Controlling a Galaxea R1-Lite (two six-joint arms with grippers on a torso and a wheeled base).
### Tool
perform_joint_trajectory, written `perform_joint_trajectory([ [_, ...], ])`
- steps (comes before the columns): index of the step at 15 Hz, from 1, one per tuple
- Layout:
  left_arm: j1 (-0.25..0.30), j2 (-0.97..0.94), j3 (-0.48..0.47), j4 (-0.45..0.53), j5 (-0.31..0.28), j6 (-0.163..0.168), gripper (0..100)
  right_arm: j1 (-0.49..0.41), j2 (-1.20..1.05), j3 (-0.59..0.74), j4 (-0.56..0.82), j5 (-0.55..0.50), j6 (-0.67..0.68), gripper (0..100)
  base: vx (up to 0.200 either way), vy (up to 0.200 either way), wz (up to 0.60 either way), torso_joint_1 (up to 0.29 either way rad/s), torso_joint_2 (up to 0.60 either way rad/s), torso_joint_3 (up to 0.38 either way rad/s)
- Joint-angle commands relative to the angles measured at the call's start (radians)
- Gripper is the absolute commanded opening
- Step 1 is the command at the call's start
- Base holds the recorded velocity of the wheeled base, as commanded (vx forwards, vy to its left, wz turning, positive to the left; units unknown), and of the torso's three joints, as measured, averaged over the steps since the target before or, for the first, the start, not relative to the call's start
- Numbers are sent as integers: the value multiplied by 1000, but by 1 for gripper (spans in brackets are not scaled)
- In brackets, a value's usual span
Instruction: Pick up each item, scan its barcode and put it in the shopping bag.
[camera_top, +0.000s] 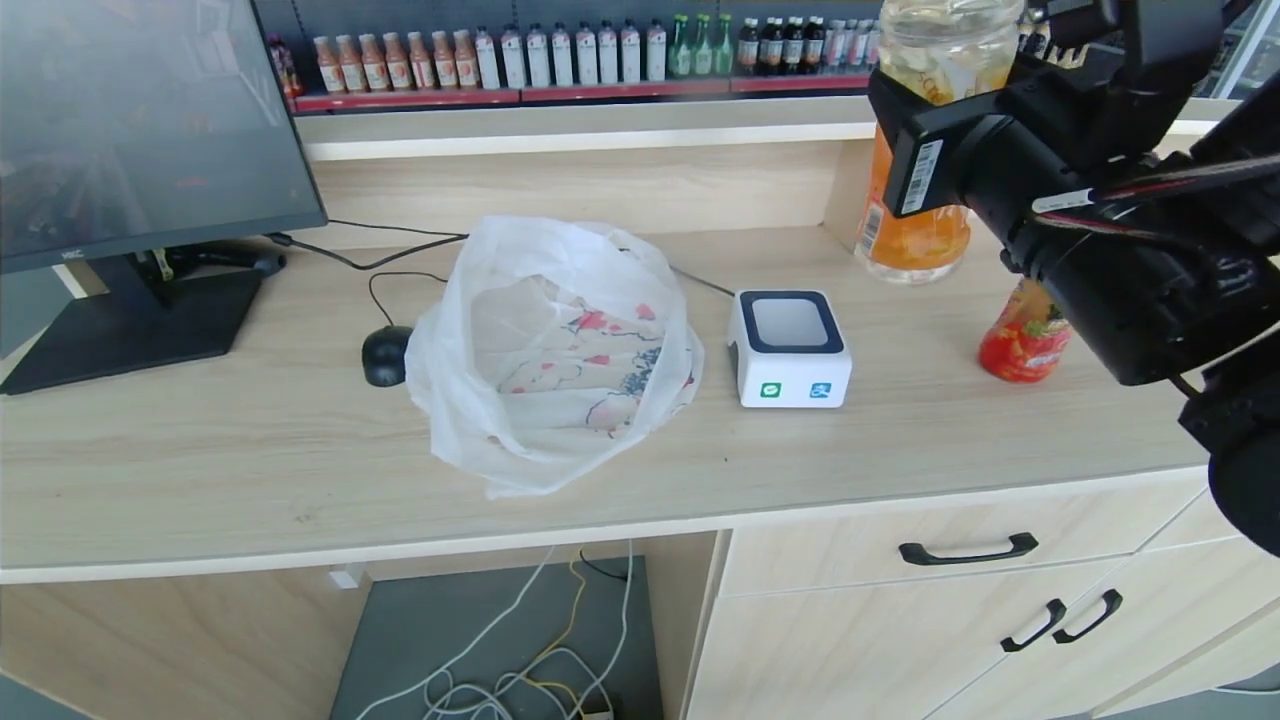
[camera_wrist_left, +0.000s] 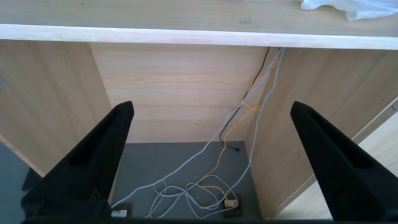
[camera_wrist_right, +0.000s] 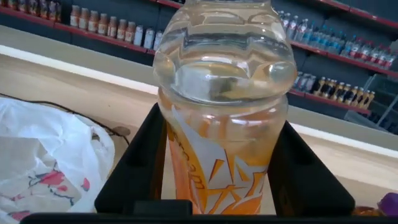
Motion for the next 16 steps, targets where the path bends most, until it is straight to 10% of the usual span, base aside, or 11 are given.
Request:
perform_joint_trajectory([
  [1,0,0,0,-1,0,0,100,-24,41,-10,-13,47,-66,0,0,0,0,0,0,0],
  [16,0,0,0,-1,0,0,100,-185,222,-73,-163,579,-340,0,0,0,0,0,0,0],
])
